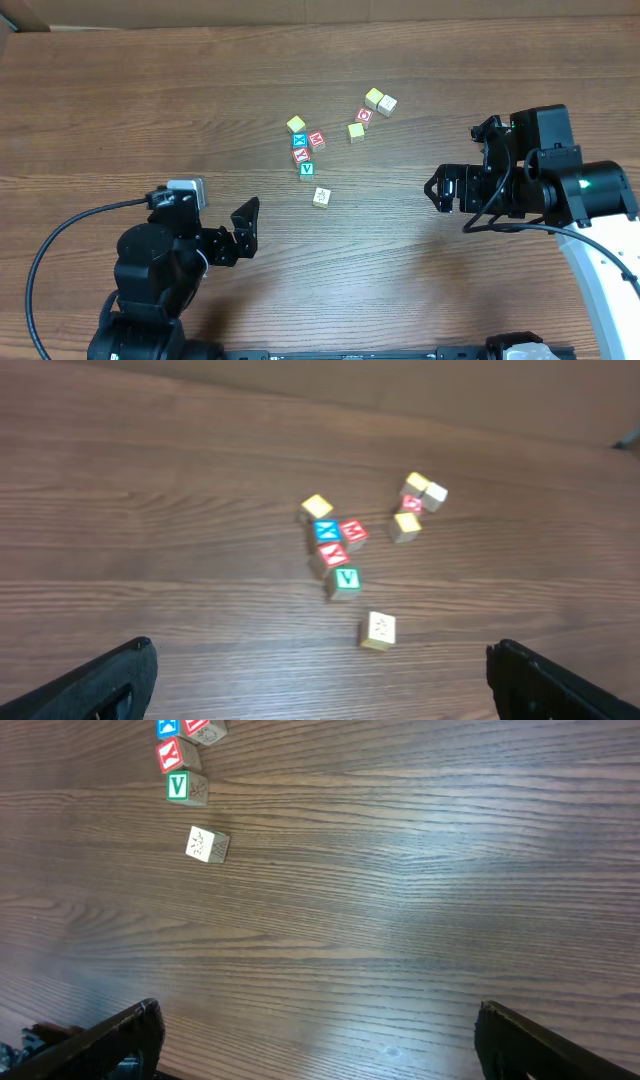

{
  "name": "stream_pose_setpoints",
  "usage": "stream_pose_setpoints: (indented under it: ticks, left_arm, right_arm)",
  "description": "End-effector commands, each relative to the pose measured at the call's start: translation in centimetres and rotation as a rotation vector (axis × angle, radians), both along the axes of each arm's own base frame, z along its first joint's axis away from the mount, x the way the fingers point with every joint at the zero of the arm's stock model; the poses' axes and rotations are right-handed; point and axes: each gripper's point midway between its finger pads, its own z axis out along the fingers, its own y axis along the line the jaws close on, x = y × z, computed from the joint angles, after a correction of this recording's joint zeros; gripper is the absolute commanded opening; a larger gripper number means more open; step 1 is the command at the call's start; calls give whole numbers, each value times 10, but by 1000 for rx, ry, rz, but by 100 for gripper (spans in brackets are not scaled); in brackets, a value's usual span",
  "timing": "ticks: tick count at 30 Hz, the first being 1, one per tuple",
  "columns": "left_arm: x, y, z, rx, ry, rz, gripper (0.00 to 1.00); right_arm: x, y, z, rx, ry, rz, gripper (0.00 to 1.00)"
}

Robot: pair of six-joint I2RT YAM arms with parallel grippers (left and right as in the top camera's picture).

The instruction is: Flip 3 blocks

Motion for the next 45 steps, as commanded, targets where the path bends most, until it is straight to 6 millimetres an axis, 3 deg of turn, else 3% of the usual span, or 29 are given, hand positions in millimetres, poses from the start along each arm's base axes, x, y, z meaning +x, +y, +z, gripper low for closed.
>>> stream_pose_setpoints:
  ticks: [1,8,13,16,20,23,29,32,37,39,40,43,45]
  left_arm:
    - [0,8,10,35,-32,32,100]
    - [-1,9,9,35,-25,33,100]
    - [-7,-1,1,-24,26,-3,100]
    - [-15,-19,-2,-68,55,-99,100]
    - [-15,-20,-15,-101,154,-77,100]
    - [-3,-21,-17,-99,221,-67,100]
    - [38,-23,-4,-69,406,-41,100]
    - [56,-26,-8,-52,552,-32,100]
    - [78,-32,-30,0,747,-83,100]
    - [87,-35,-43,-7,786,-89,80]
    - [91,-36,-51,-7,805,-90,77]
    - [97,-54,-69,-55,854,-191,91]
    - [99,-71,-82,-55,869,-292,86]
  right_arm:
    - [4,-1,8,-6,-31,6,100]
    - [10,2,11,18,-52,-2,100]
    - [2,19,17,114,-33,54,100]
    - [1,19,16,116,-22,45,85]
    - [9,11,6,73,3,-11,85]
    - [14,11,-8,44,46,-8,85]
    - [19,33,-38,-10,165,48,85]
    - [20,39,-50,-90,198,20,85]
    - [12,60,-45,-113,203,7,84]
    - [5,66,-41,-117,214,27,84]
    - [0,69,-40,-123,223,44,83]
    - [-14,75,-36,-135,243,81,80]
    - [-18,78,-33,-132,236,91,80]
